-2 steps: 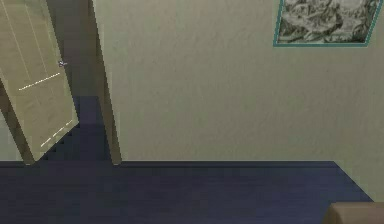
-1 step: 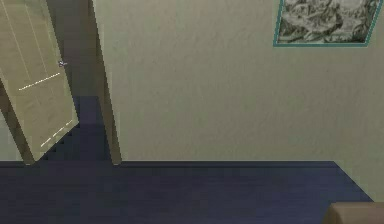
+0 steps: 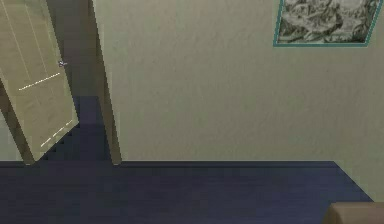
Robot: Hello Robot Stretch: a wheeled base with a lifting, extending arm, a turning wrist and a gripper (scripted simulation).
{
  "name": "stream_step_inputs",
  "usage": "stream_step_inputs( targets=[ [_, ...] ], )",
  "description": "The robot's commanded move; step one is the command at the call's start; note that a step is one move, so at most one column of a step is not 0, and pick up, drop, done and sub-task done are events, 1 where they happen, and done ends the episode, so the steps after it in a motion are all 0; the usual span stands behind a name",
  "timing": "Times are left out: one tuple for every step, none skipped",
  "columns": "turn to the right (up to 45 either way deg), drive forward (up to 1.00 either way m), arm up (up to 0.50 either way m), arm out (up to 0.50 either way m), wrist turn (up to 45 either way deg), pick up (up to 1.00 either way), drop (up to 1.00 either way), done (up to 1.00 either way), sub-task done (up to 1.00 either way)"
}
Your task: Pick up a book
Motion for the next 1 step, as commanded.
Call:
stream_step_inputs(
  targets=[
    [0.0, 0.0, 0.0, 0.0, 0.0, 0.0, 0.0, 1.0, 0.0]
  ],
)
